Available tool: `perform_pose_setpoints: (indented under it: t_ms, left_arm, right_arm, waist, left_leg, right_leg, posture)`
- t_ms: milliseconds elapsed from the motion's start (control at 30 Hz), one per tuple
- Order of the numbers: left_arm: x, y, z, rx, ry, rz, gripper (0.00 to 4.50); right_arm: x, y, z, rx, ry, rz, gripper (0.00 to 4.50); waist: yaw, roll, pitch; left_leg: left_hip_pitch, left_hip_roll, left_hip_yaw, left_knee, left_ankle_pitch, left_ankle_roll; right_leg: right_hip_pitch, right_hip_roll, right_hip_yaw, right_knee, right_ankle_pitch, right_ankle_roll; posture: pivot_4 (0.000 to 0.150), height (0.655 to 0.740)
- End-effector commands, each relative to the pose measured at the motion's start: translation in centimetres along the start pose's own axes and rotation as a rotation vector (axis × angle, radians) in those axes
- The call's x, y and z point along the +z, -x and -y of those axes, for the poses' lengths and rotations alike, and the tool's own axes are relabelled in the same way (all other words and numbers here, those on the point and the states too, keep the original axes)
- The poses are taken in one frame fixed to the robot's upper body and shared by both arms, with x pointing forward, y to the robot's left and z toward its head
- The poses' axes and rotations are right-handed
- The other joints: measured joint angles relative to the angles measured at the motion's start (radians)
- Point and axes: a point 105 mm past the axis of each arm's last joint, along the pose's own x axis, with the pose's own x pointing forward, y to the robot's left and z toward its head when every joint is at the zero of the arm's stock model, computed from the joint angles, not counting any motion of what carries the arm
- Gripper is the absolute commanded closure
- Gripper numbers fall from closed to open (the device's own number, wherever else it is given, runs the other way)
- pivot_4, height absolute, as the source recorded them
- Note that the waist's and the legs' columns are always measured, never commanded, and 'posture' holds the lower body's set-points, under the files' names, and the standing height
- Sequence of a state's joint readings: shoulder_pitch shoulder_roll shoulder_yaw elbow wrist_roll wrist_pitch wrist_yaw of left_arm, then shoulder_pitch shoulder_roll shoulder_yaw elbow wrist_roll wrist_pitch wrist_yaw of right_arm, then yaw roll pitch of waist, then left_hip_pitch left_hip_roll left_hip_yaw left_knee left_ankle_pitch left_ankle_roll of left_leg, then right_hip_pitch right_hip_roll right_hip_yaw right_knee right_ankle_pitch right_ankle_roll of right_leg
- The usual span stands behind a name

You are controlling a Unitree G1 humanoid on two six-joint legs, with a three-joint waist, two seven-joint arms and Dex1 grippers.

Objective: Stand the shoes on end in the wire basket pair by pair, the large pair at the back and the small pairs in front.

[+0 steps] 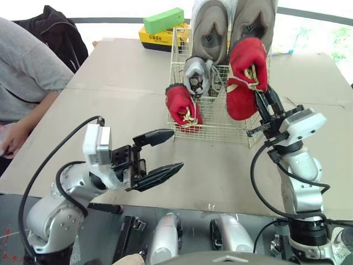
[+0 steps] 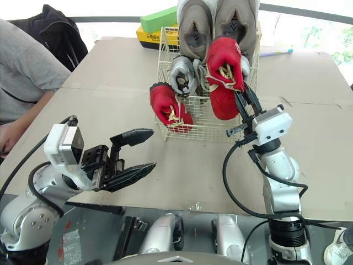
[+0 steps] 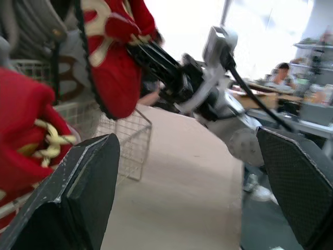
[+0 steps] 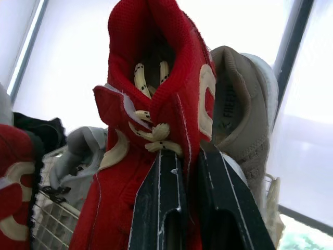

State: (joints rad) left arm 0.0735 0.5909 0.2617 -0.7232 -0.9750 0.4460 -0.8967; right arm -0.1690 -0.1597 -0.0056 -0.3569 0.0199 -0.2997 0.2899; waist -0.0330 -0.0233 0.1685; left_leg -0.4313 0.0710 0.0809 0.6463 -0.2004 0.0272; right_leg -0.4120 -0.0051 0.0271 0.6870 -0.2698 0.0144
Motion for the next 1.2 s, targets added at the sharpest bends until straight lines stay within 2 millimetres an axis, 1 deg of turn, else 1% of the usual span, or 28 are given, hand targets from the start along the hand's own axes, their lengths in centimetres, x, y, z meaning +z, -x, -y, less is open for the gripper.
perform_pose_setpoints:
  t_ms: [33, 167, 300, 400, 467, 567, 600, 633, 667, 700, 767, 867, 933, 967, 1033, 1100, 1167, 1200]
  left_arm:
    - [0.7, -1.7, 2.3, 0.012, -0.108, 0.009, 0.0]
    - [0.4, -2.5, 2.6, 0.075, -0.116, 0.014, 0.0]
    - [-0.2, -2.5, 0.9, 0.115, -0.1, 0.002, 0.0]
    - [-0.2, -2.4, -0.4, 0.122, -0.098, 0.001, 0.0]
    - [-0.4, -2.2, -0.9, 0.109, -0.095, -0.013, 0.0]
    - [-0.6, -1.2, -1.6, 0.058, -0.059, -0.055, 0.0]
    - [-0.6, -0.9, -1.8, 0.052, -0.047, -0.059, 0.0]
    - [-0.7, -0.7, -1.8, 0.05, -0.034, -0.064, 0.0]
    - [-0.7, -0.5, -1.8, 0.049, -0.025, -0.066, 0.0]
    - [-0.8, -0.3, -1.8, 0.041, -0.018, -0.073, 0.0]
    - [-1.1, 0.4, -1.7, 0.045, 0.02, -0.087, 0.0]
    - [-2.3, 1.5, -1.4, 0.062, 0.08, -0.152, 0.0]
    - [-2.4, 2.1, -1.6, 0.086, 0.101, -0.147, 0.0]
    - [-2.5, 2.5, -1.7, 0.094, 0.105, -0.148, 0.0]
    - [-2.9, 3.3, -2.0, 0.101, 0.105, -0.16, 0.0]
    - [-3.3, 3.7, -2.0, 0.106, 0.108, -0.158, 0.0]
    - [-3.6, 4.1, -2.0, 0.098, 0.101, -0.151, 0.0]
    - [-3.8, 4.5, -1.9, 0.085, 0.087, -0.153, 0.0]
  right_arm:
    - [-0.9, 0.6, -0.3, -0.032, 0.06, 0.034, 4.47]
    - [-2.4, 1.4, -1.6, -0.004, 0.041, 0.003, 4.47]
    - [-4.0, 2.7, -2.2, 0.019, 0.004, -0.068, 4.47]
    - [-4.6, 3.5, -2.1, 0.022, -0.036, -0.101, 4.47]
    - [-4.7, 4.0, -2.0, 0.019, -0.05, -0.113, 4.47]
    - [-4.5, 5.3, -2.2, 0.067, -0.108, -0.15, 3.54]
    - [-4.4, 5.5, -2.4, 0.087, -0.13, -0.159, 3.07]
    - [-4.2, 5.6, -2.4, 0.096, -0.15, -0.166, 2.83]
    - [-4.1, 5.6, -2.4, 0.101, -0.165, -0.171, 2.34]
    - [-3.9, 5.6, -2.3, 0.098, -0.182, -0.179, 1.94]
    - [-2.9, 6.0, -2.7, 0.181, -0.209, -0.203, 1.94]
    - [-2.1, 7.3, -3.0, 0.291, -0.294, -0.288, 1.94]
    - [-2.0, 8.2, -2.9, 0.363, -0.277, -0.335, 1.94]
    - [-2.0, 8.3, -2.8, 0.389, -0.244, -0.339, 1.94]
    - [-1.8, 7.5, -2.2, 0.383, -0.228, -0.349, 1.94]
    - [-1.0, 6.1, -2.2, 0.398, -0.219, -0.332, 1.94]
    - [-0.4, 4.1, -2.8, 0.437, -0.19, -0.326, 1.94]
    - [-0.1, 2.7, -2.9, 0.423, -0.171, -0.317, 1.94]
  waist:
    - [-0.001, 0.0, 0.0]
    - [-0.003, 0.0, 0.0]
    - [0.0, 0.0, 0.0]
    - [0.001, 0.0, 0.0]
    - [0.002, 0.0, 0.0]
    - [0.001, 0.0, 0.0]
    - [0.001, 0.0, 0.0]
    - [0.001, 0.0, 0.0]
    - [0.001, 0.0, 0.0]
    - [-0.001, 0.0, 0.0]
    - [-0.002, 0.001, 0.0]
    - [0.0, 0.0, 0.0]
    - [0.002, 0.0, 0.0]
    - [0.002, 0.0, 0.0]
    - [0.002, 0.0, 0.0]
    - [-0.002, 0.0, 0.0]
    - [-0.003, 0.0, 0.0]
    - [-0.003, 0.0, 0.0]
  left_leg:
    - [0.0, 0.0, 0.0, 0.0, 0.0, 0.0]
    - [0.001, 0.0, 0.001, 0.0, 0.0, 0.0]
    - [0.002, 0.001, 0.0, 0.0, 0.0, 0.0]
    - [0.002, 0.0, 0.0, 0.0, 0.0, 0.0]
    - [0.001, 0.0, 0.0, 0.0, 0.0, 0.0]
    - [0.001, 0.0, 0.0, 0.0, 0.0, 0.0]
    - [0.001, 0.0, 0.0, 0.0, 0.0, 0.0]
    - [0.001, 0.0, 0.0, 0.0, 0.0, 0.0]
    - [0.001, 0.001, 0.0, 0.0, 0.0, 0.0]
    - [0.001, 0.001, 0.0, 0.0, 0.0, 0.0]
    - [0.002, 0.002, 0.0, 0.0, 0.0, 0.0]
    - [0.002, 0.002, 0.0, 0.0, 0.0, 0.0]
    - [0.002, 0.002, 0.0, -0.001, 0.0, 0.0]
    - [0.002, 0.002, 0.0, -0.001, 0.0, 0.0]
    - [0.002, 0.002, 0.0, 0.0, 0.0, 0.0]
    - [0.003, 0.002, 0.001, 0.0, 0.0, 0.0]
    - [0.003, 0.002, 0.002, 0.0, 0.0, 0.0]
    - [0.002, 0.002, 0.001, 0.0, 0.0, 0.0]
  right_leg:
    - [0.0, 0.0, 0.0, 0.0, 0.0, 0.0]
    - [0.0, 0.002, 0.001, 0.002, 0.0, 0.0]
    - [0.0, 0.003, 0.001, 0.003, 0.0, -0.001]
    - [0.0, 0.004, 0.001, 0.003, 0.0, -0.001]
    - [0.0, 0.004, 0.001, 0.003, 0.0, 0.0]
    - [0.0, 0.003, 0.0, 0.003, 0.0, -0.001]
    - [0.0, 0.003, 0.0, 0.003, 0.0, -0.001]
    - [0.0, 0.003, 0.0, 0.003, 0.0, -0.001]
    - [0.0, 0.003, 0.0, 0.003, 0.0, -0.001]
    - [0.0, 0.002, 0.001, 0.003, 0.0, -0.001]
    - [0.0, 0.002, 0.001, 0.003, 0.0, 0.0]
    - [0.0, 0.001, 0.001, 0.003, 0.0, 0.0]
    - [0.0, 0.001, 0.0, 0.002, -0.001, 0.0]
    - [0.0, 0.001, 0.0, 0.002, -0.002, 0.0]
    - [0.0, 0.001, 0.0, 0.002, -0.004, -0.001]
    - [0.0, 0.001, 0.001, 0.002, -0.003, -0.002]
    - [-0.001, 0.002, 0.001, 0.002, -0.003, -0.003]
    - [-0.001, 0.002, 0.001, 0.002, -0.003, -0.003]
  posture:
    - [0.15, 0.74]
    - [0.15, 0.74]
    - [0.15, 0.74]
    - [0.15, 0.74]
    - [0.15, 0.74]
    - [0.15, 0.74]
    - [0.15, 0.74]
    - [0.15, 0.74]
    - [0.15, 0.74]
    - [0.15, 0.74]
    - [0.15, 0.74]
    - [0.15, 0.74]
    - [0.15, 0.74]
    - [0.15, 0.74]
    - [0.15, 0.74]
    - [0.15, 0.74]
    - [0.15, 0.74]
    - [0.15, 0.74]
